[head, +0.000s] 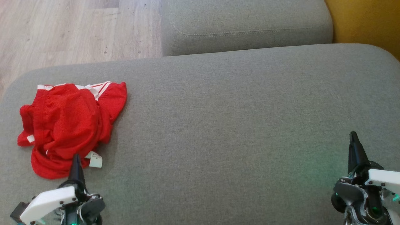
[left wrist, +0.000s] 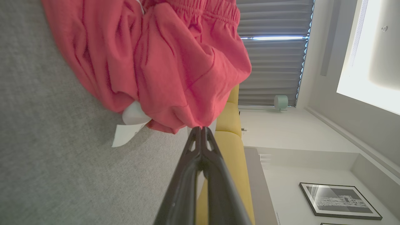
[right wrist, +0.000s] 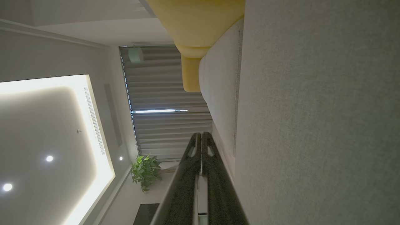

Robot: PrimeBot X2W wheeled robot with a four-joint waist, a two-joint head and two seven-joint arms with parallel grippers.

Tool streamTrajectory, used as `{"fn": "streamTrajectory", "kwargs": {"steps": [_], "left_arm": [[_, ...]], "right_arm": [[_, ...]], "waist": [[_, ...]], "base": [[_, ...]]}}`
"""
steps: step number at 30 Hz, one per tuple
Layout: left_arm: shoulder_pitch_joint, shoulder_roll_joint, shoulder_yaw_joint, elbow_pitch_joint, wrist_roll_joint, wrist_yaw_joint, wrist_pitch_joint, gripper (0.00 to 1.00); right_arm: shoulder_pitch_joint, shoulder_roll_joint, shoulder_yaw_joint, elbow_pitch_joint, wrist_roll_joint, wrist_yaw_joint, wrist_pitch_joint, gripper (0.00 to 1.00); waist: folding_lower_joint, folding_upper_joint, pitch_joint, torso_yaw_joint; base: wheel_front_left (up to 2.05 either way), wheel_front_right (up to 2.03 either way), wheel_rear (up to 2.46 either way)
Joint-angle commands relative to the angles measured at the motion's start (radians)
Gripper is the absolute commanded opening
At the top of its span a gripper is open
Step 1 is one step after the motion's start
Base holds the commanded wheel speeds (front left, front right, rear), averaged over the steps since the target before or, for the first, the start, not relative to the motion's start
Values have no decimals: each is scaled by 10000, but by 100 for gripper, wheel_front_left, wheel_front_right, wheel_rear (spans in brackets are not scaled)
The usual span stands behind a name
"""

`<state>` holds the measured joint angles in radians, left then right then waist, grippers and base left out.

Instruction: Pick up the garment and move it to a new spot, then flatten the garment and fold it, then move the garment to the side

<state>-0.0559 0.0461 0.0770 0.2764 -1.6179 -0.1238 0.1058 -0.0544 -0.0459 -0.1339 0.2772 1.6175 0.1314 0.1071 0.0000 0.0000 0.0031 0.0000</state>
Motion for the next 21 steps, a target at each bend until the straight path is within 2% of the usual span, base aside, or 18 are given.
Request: {"fn": "streamTrajectory", "kwargs": {"steps": [1, 21], "left_arm": [[-520, 49, 368, -314, 93, -69, 75, 0], [-521, 47, 372, -314, 96, -69, 77, 0]], "right_arm": [[-535, -51, 202, -324, -89, -7, 61, 0], [-535, -49, 198, -324, -92, -7, 64, 0]], "waist": [[0, 0, 0, 0], [0, 0, 0, 0]], "base": [[0, 0, 0], [0, 0, 0]]}}
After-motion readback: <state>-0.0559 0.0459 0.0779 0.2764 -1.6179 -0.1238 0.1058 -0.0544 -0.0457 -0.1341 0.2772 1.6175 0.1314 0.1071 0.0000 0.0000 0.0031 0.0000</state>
